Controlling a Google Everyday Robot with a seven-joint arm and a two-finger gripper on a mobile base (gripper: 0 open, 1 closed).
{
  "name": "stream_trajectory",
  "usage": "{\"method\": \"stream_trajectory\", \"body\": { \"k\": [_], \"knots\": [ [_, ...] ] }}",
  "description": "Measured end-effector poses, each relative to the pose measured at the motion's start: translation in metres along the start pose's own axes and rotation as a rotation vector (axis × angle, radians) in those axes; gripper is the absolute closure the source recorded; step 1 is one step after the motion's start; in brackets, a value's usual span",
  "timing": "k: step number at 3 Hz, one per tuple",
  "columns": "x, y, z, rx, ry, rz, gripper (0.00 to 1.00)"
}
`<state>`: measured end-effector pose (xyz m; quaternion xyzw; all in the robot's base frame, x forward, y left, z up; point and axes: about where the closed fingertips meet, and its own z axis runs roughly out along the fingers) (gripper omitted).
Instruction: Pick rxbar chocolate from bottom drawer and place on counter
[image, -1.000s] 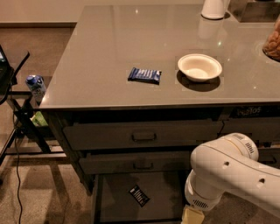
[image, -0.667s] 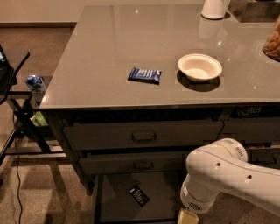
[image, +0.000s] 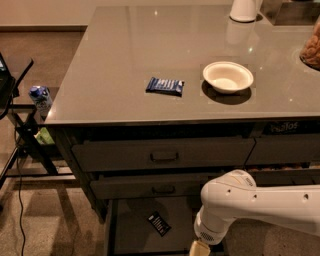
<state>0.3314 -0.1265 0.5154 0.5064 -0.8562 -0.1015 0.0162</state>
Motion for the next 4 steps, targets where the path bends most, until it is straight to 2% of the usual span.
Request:
{"method": "stream_trajectory", "body": {
  "k": [1, 2, 4],
  "knots": [
    [0.000, 0.000, 0.000, 0.000, 0.000, 0.000, 0.00],
    [0.001, 0.000, 0.018, -0.018, -0.024, 0.023, 0.00],
    [-0.006, -0.026, 0.084, -0.035, -0.138, 0.122, 0.00]
  ]
}}
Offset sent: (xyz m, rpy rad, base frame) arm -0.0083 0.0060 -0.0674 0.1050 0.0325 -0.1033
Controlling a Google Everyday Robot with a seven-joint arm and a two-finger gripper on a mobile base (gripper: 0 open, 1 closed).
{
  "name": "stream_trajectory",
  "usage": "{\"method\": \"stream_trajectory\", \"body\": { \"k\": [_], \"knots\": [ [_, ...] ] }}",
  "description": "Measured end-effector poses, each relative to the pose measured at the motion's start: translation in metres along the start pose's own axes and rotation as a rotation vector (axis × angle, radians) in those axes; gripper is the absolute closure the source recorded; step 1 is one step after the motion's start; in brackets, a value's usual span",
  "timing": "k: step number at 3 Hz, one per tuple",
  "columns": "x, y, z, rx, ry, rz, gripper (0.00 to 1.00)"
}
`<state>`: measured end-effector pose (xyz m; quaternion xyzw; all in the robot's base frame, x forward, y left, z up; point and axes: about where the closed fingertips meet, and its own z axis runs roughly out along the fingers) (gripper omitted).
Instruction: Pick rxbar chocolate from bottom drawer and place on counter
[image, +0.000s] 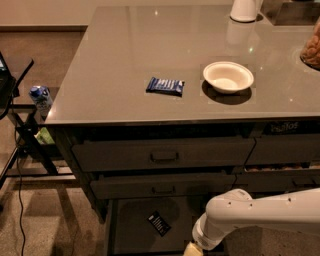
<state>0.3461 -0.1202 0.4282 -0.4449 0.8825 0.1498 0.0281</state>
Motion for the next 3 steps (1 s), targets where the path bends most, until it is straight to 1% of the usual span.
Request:
{"method": "stream_trajectory", "body": {
  "k": [1, 2, 3],
  "knots": [
    [0.001, -0.012, 0.026, -0.041, -0.012, 0.084, 0.00],
    [0.002, -0.012, 0.031, -0.051, -0.011, 0.090, 0.00],
    [0.003, -0.008, 0.045, -0.073, -0.029, 0.083, 0.00]
  ]
}}
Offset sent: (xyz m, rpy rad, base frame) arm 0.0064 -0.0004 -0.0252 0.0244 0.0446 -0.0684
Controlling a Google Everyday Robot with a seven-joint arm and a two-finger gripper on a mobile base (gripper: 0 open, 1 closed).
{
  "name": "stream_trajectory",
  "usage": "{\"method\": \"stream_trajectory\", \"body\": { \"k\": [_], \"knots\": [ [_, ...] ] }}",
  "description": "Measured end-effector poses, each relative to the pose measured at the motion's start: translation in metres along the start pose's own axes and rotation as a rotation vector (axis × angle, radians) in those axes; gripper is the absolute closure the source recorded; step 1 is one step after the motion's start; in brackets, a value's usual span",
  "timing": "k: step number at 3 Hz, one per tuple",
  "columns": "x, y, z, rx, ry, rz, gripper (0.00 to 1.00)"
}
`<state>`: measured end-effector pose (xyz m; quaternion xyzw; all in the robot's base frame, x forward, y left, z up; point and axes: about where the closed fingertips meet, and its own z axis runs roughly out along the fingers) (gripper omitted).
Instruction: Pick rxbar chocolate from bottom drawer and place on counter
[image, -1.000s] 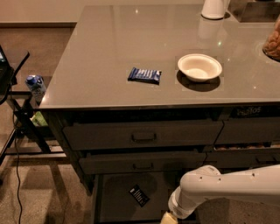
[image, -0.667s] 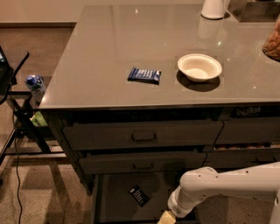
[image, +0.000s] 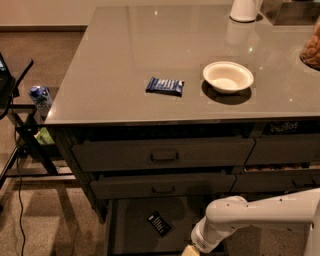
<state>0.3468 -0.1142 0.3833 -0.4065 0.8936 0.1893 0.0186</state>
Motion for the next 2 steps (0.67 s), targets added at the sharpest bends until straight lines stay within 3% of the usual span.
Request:
{"method": "stream_trajectory", "body": {
  "k": [2],
  "knots": [
    [-0.007, -0.011, 0.049, -0.008, -0.055, 0.035, 0.00]
  ]
}}
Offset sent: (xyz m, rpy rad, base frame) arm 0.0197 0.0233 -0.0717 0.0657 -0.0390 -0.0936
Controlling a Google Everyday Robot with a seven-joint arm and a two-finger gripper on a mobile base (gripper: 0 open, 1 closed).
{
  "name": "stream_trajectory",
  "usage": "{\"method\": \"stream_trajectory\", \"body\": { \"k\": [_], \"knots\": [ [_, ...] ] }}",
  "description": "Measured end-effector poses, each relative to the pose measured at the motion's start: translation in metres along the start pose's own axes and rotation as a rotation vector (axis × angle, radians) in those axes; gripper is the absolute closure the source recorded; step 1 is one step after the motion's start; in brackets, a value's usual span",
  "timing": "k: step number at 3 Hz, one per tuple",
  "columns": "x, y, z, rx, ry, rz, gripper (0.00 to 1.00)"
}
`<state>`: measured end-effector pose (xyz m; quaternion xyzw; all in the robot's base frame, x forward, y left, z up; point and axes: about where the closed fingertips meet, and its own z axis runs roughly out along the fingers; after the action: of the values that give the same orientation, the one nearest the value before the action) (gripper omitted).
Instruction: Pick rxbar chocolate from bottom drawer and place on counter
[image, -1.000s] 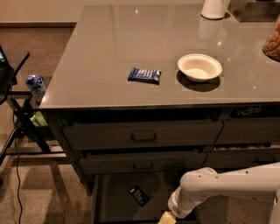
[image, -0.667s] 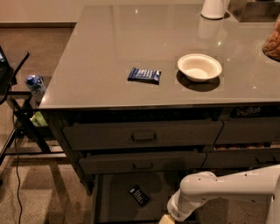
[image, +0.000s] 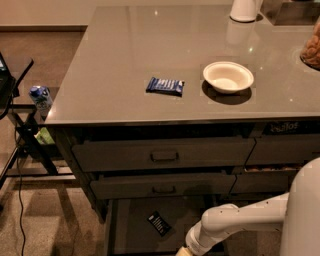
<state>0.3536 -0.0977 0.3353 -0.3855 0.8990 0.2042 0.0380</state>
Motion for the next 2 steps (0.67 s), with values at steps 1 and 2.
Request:
{"method": "stream_trajectory", "body": {
  "k": [1, 2],
  "knots": [
    [-0.0044, -0.0082, 0.0135, -0.012, -0.016, 0.040, 0.00],
    [-0.0047, -0.0083, 0.0141, -0.013, -0.017, 0.041, 0.00]
  ]
}}
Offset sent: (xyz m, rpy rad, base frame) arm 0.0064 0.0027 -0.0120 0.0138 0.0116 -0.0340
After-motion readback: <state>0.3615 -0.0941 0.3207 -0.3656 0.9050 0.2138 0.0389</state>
